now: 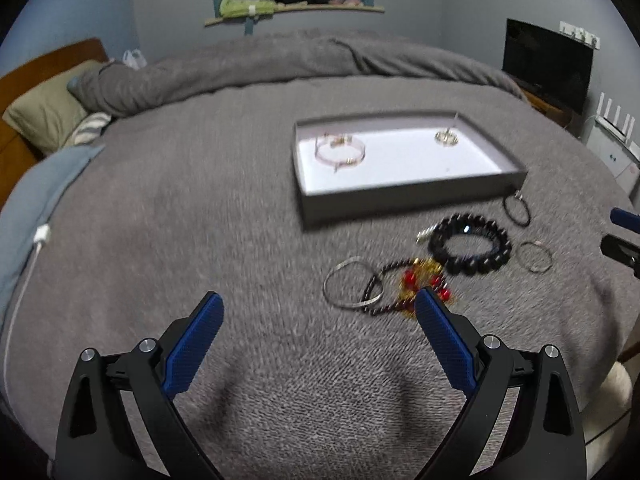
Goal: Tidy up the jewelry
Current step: 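Close the left tool on a silver bangle while the right reaches another bangle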
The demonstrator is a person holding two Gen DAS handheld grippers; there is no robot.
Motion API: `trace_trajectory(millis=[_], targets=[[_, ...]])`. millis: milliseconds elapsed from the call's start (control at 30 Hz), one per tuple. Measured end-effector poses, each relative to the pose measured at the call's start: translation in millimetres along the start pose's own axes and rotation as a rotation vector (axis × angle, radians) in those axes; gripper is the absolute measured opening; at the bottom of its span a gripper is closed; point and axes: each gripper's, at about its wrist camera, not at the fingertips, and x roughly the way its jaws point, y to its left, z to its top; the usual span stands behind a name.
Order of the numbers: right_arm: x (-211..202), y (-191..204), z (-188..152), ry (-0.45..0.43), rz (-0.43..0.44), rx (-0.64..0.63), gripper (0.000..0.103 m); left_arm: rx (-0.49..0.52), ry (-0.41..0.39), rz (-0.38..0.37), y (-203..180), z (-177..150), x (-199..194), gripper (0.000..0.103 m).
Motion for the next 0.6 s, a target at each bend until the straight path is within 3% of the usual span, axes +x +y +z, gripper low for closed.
trace_trajectory(millis=[267, 600], targets=[[25, 11, -8, 0.041, 0.026, -0.016, 0.098, 0.029, 0.014, -0.042, -7, 0, 27, 0.096], [50, 19, -10, 0.060, 0.039, -0.051, 0.098, 0.032, 0.035, -0.039, -4, 3, 56, 0.094]])
